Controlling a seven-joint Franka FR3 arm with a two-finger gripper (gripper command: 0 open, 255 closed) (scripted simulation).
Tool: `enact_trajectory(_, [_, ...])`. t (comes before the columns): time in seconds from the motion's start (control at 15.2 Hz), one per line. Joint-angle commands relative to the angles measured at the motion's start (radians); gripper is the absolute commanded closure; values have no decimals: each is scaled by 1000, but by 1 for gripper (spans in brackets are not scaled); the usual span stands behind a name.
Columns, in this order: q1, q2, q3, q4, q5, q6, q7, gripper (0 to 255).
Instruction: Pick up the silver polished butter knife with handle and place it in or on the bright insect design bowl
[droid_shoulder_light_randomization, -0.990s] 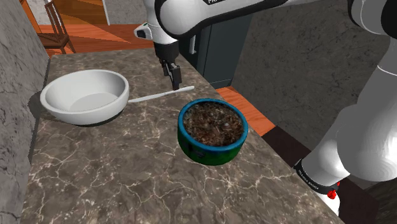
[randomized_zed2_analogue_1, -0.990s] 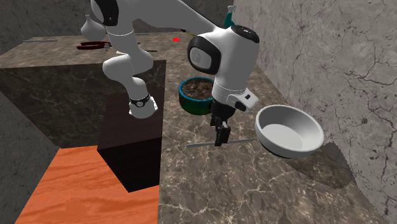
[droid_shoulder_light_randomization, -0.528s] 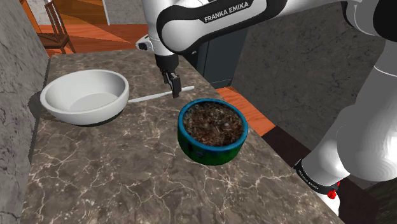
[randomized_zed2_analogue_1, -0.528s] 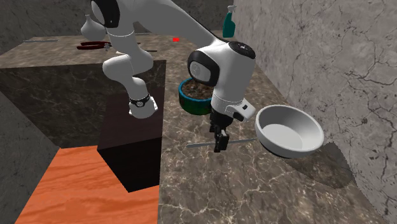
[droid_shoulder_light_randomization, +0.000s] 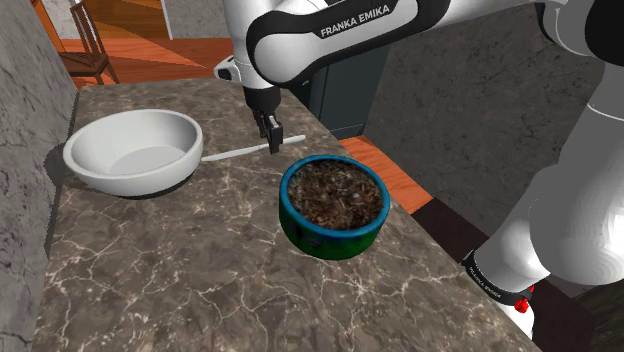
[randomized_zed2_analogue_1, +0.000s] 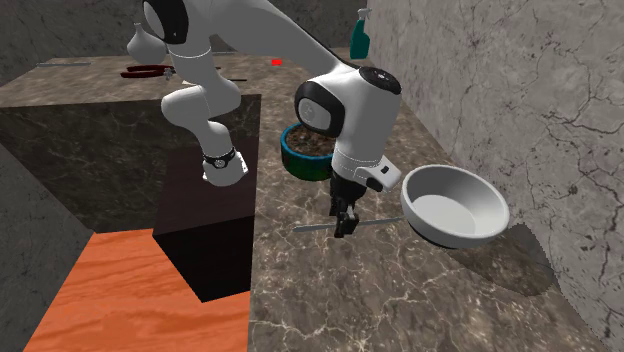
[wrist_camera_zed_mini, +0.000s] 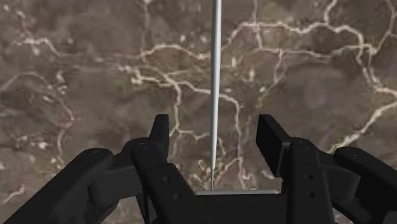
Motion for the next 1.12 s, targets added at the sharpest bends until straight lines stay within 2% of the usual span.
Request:
enact_trajectory(0.0, [0,0,0,0,0,0,0,255])
enact_trajectory(0.53, [0,0,0,0,0,0,0,255])
enact_trajectory(1.06, [0,-29,3,70,13,-96,-18,255])
